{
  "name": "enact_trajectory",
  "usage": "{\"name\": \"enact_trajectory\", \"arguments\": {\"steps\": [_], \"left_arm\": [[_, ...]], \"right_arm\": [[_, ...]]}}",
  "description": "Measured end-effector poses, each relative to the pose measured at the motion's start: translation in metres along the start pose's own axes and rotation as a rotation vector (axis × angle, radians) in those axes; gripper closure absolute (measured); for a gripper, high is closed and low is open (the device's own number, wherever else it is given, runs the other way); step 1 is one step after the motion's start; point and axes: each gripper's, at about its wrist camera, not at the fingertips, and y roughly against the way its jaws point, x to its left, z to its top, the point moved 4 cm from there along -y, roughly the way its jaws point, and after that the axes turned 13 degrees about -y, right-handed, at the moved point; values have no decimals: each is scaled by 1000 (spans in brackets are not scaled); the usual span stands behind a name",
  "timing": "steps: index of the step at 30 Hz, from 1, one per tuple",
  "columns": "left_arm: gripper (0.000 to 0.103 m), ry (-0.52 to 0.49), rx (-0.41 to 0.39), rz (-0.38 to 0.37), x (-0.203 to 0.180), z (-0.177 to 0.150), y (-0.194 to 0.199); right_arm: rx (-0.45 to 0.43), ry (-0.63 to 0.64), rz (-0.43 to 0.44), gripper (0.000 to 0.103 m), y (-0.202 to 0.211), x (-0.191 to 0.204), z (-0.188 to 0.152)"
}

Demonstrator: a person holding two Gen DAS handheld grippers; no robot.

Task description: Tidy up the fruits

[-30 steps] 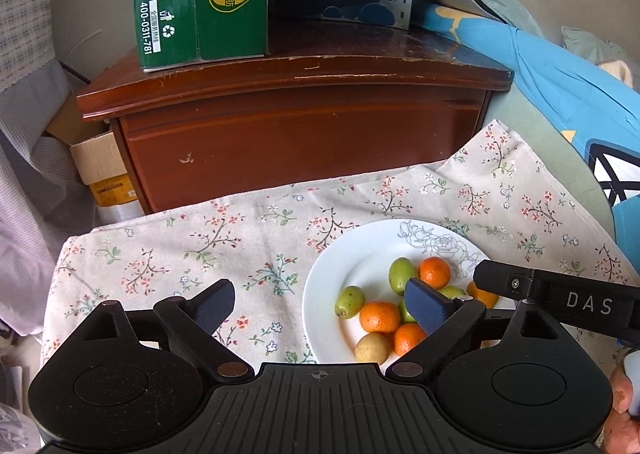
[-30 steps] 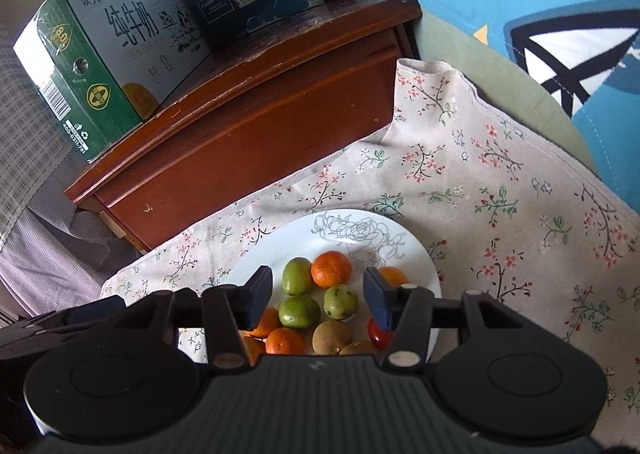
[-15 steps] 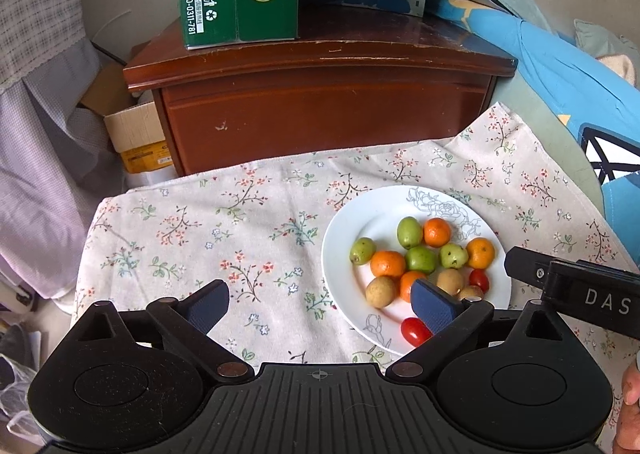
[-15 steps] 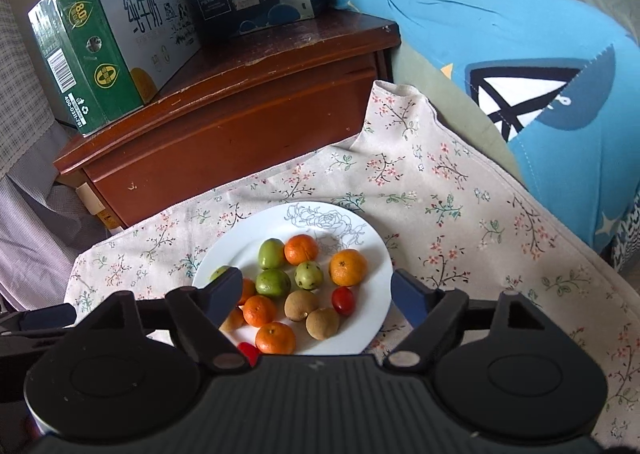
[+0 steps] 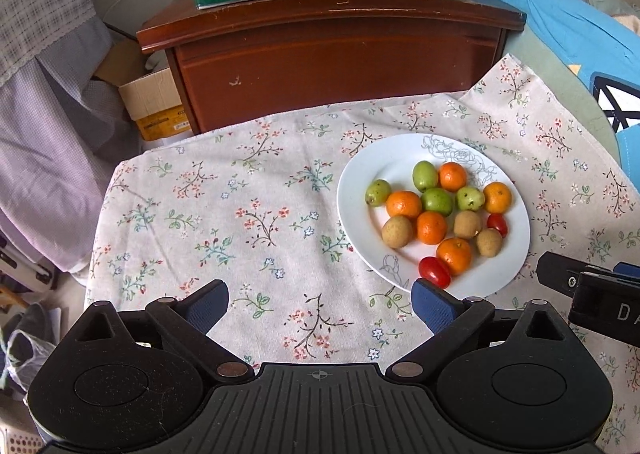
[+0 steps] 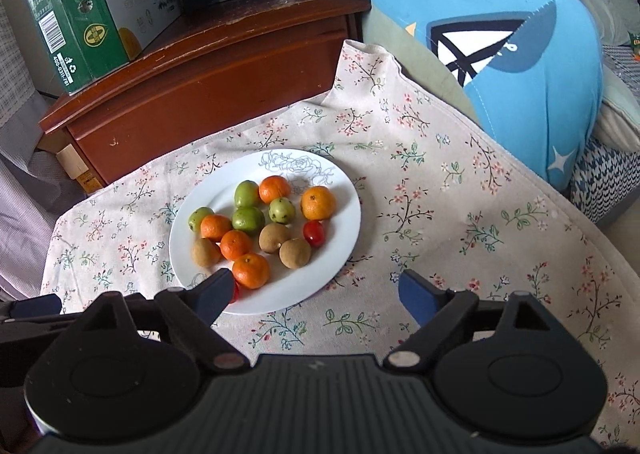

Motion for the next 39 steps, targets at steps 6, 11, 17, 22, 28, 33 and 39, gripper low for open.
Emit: {"name": "enact_trajectory", "arguments": {"steps": [6, 11, 17, 22, 28, 33, 39], "left_arm": [[4, 14, 4, -7, 0, 2, -1], [4, 33, 15, 5, 3, 3, -6], [4, 56, 28, 1, 5, 3, -10], [4, 61, 42, 12, 4, 3, -15], [4, 75, 48, 14, 5, 3, -20], [4, 77, 54, 26, 5, 3, -23], [4, 74, 61, 30, 4, 2, -28]], "right_arm": [[-17, 34, -38, 10, -4, 3, 1], [-6, 30, -55, 10, -10, 2, 2], [21, 20, -90, 9, -20, -1, 1], [37, 28, -105, 9, -26, 0, -1], [44, 40, -114, 9, -31, 2, -2], [43, 55, -120, 9, -34, 3, -1], [49, 61, -123, 9, -38, 5, -2]]}}
